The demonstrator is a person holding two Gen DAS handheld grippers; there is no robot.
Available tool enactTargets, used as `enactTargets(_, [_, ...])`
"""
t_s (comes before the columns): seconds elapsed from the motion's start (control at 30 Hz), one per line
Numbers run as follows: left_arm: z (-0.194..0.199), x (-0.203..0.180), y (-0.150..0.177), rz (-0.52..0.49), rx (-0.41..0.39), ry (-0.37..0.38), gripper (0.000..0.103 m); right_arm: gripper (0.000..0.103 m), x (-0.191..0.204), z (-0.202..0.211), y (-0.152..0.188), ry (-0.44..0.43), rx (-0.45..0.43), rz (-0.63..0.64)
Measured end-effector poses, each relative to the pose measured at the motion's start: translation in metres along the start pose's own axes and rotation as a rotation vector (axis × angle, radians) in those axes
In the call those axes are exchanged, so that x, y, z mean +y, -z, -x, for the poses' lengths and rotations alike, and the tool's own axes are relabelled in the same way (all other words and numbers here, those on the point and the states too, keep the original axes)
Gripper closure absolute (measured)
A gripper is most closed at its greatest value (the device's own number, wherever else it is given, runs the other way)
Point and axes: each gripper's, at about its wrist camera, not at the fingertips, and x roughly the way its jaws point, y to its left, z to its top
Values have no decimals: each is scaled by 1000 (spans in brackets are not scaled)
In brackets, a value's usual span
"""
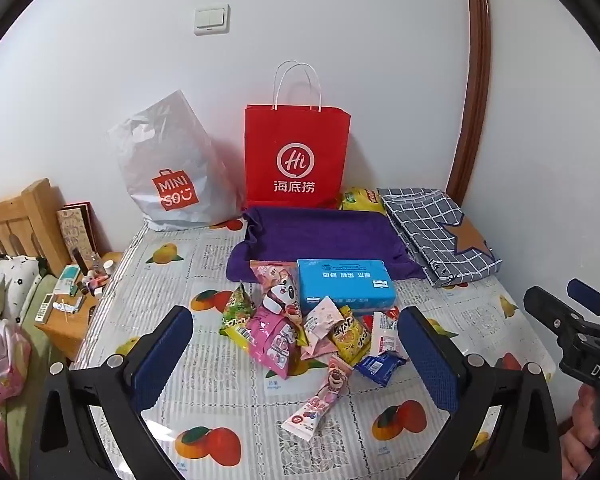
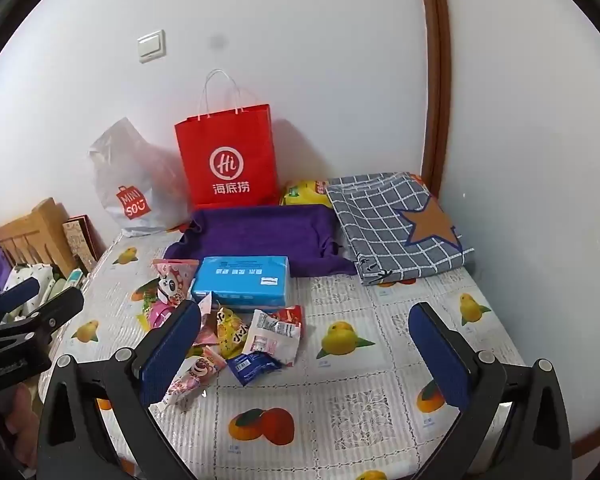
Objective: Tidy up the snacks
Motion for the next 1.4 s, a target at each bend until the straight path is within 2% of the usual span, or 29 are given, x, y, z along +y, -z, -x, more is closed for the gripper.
enactTargets(0.1, [0, 2, 0, 25, 6, 1, 0, 1, -1, 0, 0, -11, 11, -25])
enactTargets(0.17, [0, 3, 2, 33, 2, 0, 0, 1, 11, 11, 4, -1, -18, 8])
enactTargets(0.27, [2, 1, 0, 31, 4, -6, 0, 1, 5, 2, 2, -18, 16, 7])
enactTargets(1.4, [11, 7, -6, 18, -13, -7, 0, 1, 4, 12, 0, -34, -12, -8])
